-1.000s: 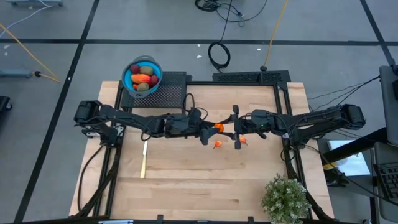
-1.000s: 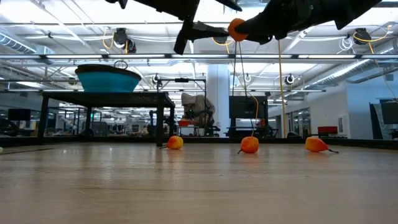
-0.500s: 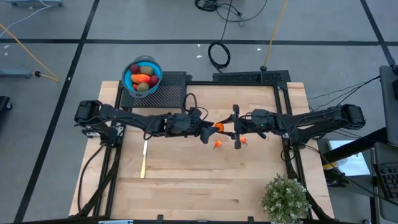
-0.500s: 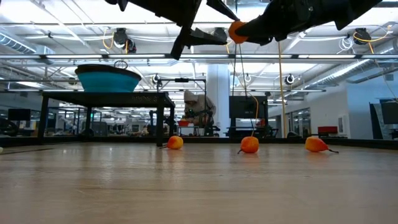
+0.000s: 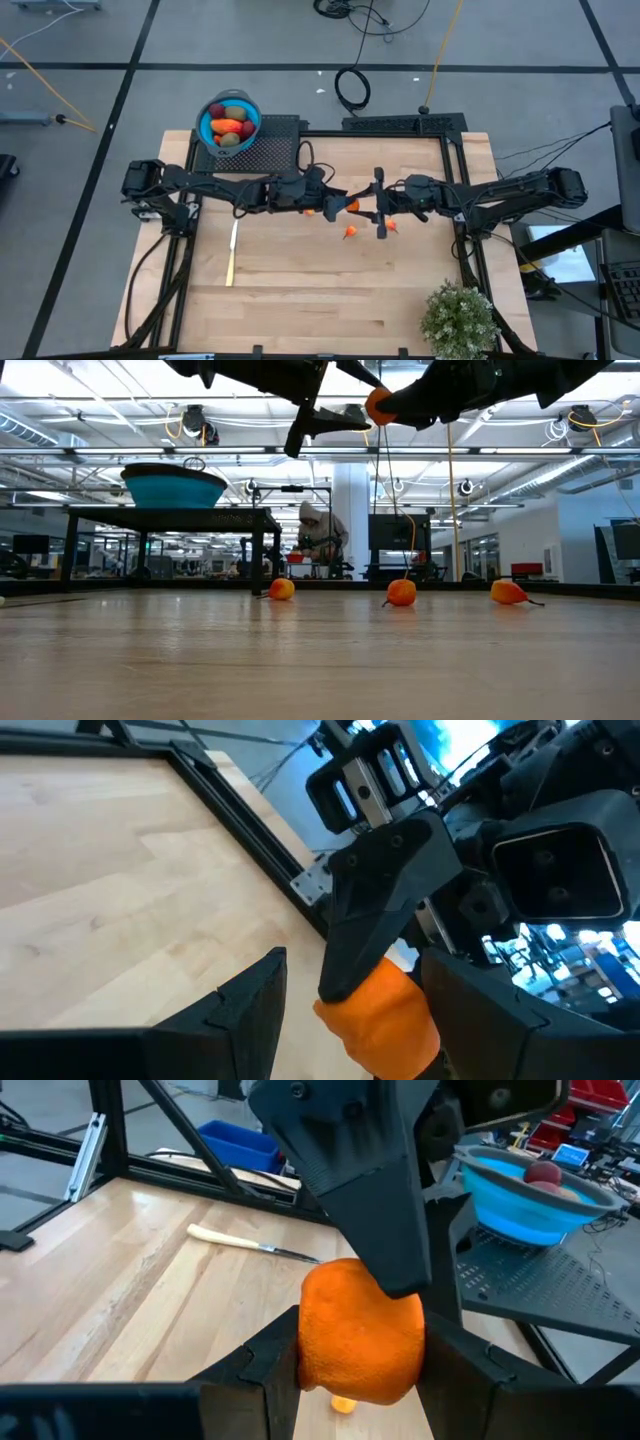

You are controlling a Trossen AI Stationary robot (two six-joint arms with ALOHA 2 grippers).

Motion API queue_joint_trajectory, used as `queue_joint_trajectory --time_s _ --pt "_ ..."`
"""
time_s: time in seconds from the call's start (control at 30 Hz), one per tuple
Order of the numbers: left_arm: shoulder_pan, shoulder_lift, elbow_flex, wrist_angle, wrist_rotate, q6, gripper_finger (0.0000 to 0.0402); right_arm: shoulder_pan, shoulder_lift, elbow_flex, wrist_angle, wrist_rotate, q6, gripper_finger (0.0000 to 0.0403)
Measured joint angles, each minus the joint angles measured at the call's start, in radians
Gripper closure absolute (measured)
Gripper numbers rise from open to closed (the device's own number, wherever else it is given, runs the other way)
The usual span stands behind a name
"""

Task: Pick & Place Fruit
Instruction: Put the tangerine into the blue strainer bowl on the shelf

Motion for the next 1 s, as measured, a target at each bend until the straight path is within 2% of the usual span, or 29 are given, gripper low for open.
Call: queue_joint_trajectory --time_s 0.37,0.6,1.0 --pt "0.004 -0.001 0.000 0.002 0.010 -0.004 0.0172 -0.019 0.010 0.000 0.034 0.042 -0.001 0.0248" --pt "0.001 0.000 0.000 -0.045 0.018 0.004 0.0172 -0.020 0.008 0.000 0.040 0.131 0.001 0.0248" --pt "0.010 0.000 0.000 -0.022 0.000 -0.025 0.0172 0.005 0.008 0.000 0.024 0.132 0.011 0.0248"
